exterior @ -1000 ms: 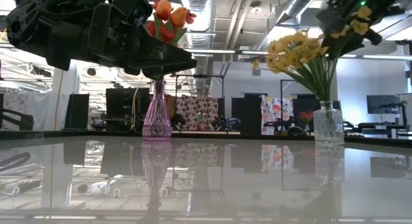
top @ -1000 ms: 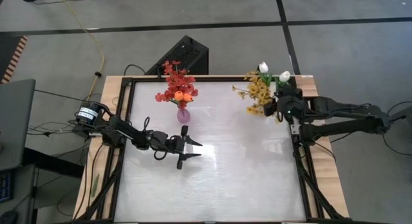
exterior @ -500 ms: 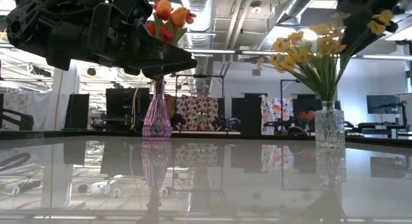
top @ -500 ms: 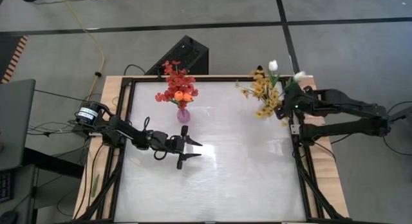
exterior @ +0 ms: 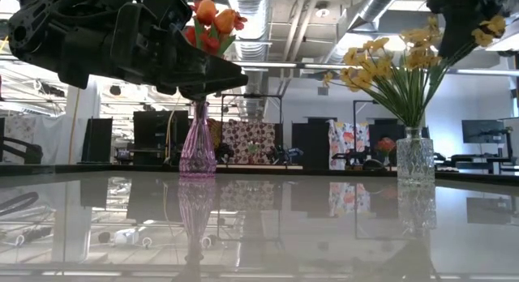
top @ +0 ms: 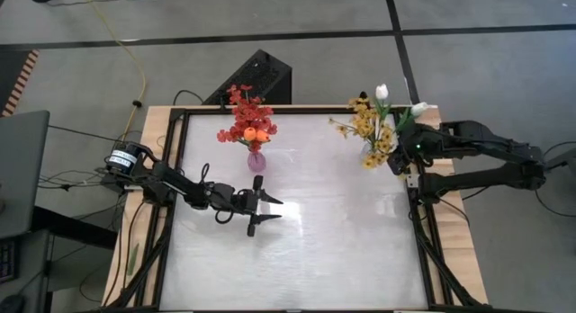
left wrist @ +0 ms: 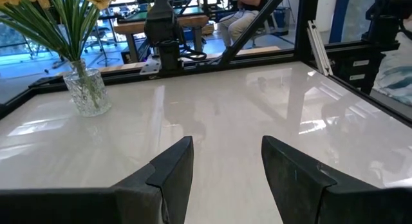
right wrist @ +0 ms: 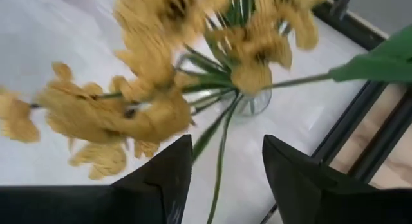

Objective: Sort flowers into vase by color
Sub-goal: Return to Home Position

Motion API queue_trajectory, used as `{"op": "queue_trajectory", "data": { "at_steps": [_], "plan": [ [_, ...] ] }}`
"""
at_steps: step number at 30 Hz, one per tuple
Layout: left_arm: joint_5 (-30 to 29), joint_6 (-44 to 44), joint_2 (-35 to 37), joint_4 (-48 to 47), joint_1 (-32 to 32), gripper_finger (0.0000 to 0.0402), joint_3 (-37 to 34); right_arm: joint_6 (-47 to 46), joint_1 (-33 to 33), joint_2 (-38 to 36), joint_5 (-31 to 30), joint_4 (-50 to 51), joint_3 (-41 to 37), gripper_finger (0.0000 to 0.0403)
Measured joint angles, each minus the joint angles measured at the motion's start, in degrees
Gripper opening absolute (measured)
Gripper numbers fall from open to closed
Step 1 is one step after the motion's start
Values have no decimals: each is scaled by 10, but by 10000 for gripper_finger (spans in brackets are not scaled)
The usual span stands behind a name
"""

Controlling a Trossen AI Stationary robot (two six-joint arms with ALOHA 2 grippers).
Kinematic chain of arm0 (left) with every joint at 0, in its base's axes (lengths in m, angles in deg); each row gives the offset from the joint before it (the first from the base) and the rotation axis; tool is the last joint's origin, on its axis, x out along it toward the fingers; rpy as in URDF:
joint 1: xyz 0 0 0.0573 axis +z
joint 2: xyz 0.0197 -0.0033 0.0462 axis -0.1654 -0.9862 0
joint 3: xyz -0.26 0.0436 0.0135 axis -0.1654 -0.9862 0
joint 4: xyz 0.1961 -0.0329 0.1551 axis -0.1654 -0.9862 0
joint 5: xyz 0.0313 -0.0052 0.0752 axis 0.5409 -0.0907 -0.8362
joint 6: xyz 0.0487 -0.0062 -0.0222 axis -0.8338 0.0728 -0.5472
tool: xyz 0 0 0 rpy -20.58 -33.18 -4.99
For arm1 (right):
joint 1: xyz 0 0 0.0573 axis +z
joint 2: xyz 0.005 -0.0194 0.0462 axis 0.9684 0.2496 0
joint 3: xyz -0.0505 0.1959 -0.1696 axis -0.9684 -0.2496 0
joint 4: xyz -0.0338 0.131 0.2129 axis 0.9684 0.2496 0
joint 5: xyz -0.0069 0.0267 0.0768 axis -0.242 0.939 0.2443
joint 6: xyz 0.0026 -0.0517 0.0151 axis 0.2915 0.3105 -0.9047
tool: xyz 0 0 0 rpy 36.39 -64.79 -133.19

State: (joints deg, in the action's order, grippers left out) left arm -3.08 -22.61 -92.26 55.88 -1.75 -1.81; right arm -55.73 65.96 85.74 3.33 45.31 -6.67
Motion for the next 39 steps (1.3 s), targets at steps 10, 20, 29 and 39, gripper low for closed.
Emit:
{"op": "queue_trajectory", "data": {
  "at_steps": [10, 20, 29, 39],
  "plan": [
    [0, 7, 1, 1, 0, 174, 0, 27, 7, 64, 20, 34, 153, 196],
    [5, 0, 81, -76, -11, 174, 0, -39, 183, 113, 88, 2, 202, 180],
    [5, -43, 199, -181, -23, 174, 0, -205, 470, 207, -35, 24, 201, 110],
    [-23, -66, 210, -180, -23, 174, 0, -511, 673, 200, -114, -58, 41, 19]
  ]
}}
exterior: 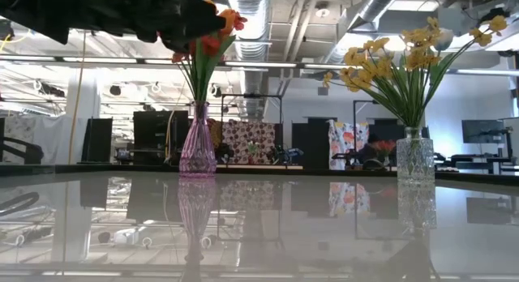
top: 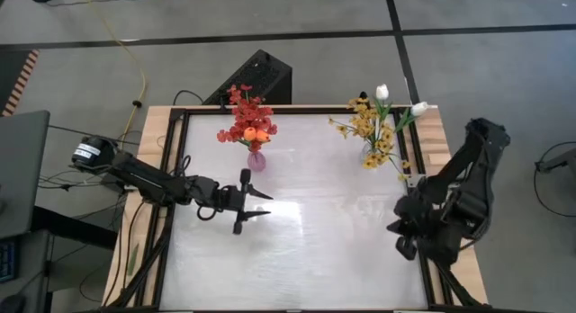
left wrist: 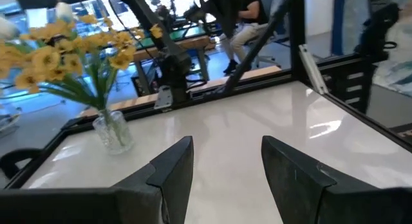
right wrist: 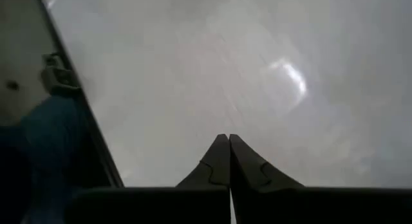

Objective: Sort flowers into vase by color
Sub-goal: Return to Home Position

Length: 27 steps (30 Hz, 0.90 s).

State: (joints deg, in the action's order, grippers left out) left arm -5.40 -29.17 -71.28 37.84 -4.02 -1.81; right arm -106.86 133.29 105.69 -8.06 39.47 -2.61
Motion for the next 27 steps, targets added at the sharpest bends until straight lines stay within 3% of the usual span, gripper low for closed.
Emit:
{"op": "queue_trajectory", "data": {
  "at_steps": [5, 9, 14, 19, 22, 27],
  "plan": [
    [-7, 2, 0, 1, 0, 174, 0, -115, 29, -89, 25, -127, -192, 18],
    [-7, -1, 0, -3, 0, 171, 0, -82, -4, -169, 38, -318, -341, 16],
    [-23, -19, 3, -1, 0, 152, -14, 89, -124, -211, 90, -528, -466, 16],
    [-68, -2, 51, 115, 9, 110, -98, 306, -290, -199, 217, -700, -529, 16],
    [-60, 28, 83, 186, 24, 73, -156, 420, -371, -197, 269, -718, -531, 16],
    [-56, 80, 143, 239, 50, 8, -237, 558, -460, -209, 290, -714, -532, 19]
  ]
}}
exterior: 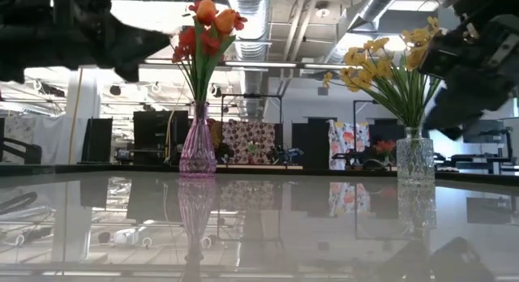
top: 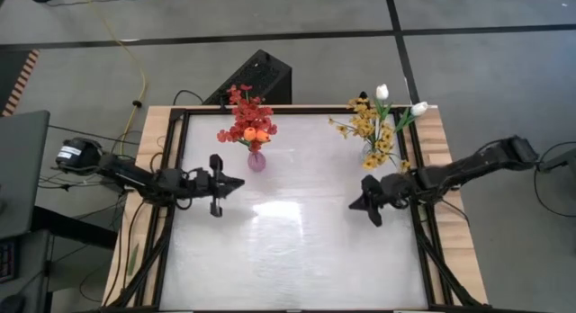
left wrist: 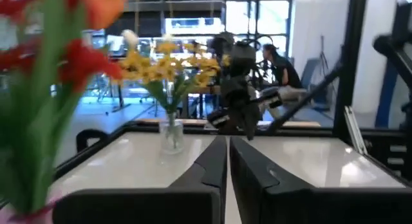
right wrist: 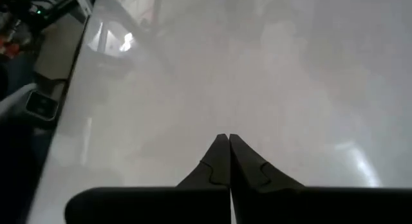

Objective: Sort flowers into vase by color
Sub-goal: Return to Home Position

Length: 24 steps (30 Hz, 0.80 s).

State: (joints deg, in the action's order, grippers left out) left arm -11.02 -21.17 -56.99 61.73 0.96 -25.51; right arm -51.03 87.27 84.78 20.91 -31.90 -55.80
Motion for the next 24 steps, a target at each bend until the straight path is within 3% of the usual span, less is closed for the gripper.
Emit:
{"op": "queue_trajectory", "data": {
  "at_steps": [14, 24],
  "plan": [
    [45, 19, 135, -172, 78, 0, -10, 183, -91, -171, -27, 95, -10, 20],
    [31, 84, 153, -271, 90, 0, -10, 198, -123, -305, -25, 85, -87, 21]
  ]
}}
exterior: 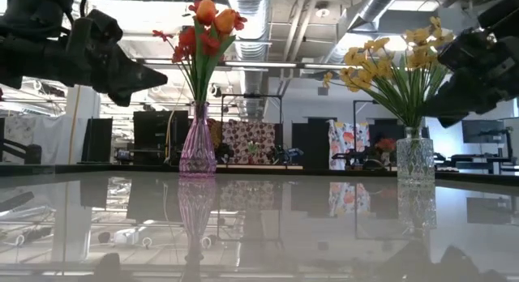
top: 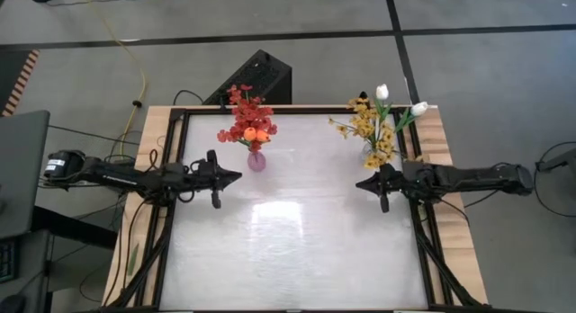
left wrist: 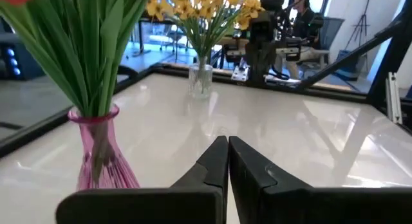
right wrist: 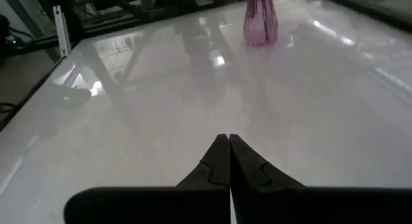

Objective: Sort flowers into vase by color
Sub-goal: Return to Home Position

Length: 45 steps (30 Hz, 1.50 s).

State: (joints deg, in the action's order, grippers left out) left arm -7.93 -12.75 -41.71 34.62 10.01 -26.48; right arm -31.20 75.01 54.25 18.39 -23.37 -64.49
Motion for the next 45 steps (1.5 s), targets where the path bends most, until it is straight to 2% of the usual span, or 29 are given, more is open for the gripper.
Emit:
{"op": "queue_trajectory", "data": {
  "at_steps": [9, 13, 15, 18, 24, 32, 35, 39, 45],
  "plan": [
    [14, 57, 0, -55, 0, 0, 0, 35, 1, -30, 3, 3, 0, 27],
    [43, 64, 0, -65, -1, 0, 0, 48, 0, -21, 2, -112, -36, 30],
    [55, 56, 3, -66, -5, 0, 0, 48, 1, -13, 3, -125, -38, 27],
    [37, 53, 23, -78, -10, 0, 0, 18, 2, -3, 15, -109, -38, 23],
    [28, 49, 132, -160, -27, 0, 0, 6, 2, -8, 24, -103, -38, 32],
    [-62, 78, 349, -341, -61, 0, 0, 6, 2, -8, 26, -110, -38, 41],
    [-66, 89, 408, -394, -63, 0, 0, 6, 2, -8, 26, -110, -38, 42],
    [-32, 89, 445, -411, -63, 0, 2, 6, 2, -8, 26, -110, -38, 42],
    [-21, 89, 439, -415, -64, 0, 3, 6, 2, -8, 26, -111, -38, 42]
  ]
}}
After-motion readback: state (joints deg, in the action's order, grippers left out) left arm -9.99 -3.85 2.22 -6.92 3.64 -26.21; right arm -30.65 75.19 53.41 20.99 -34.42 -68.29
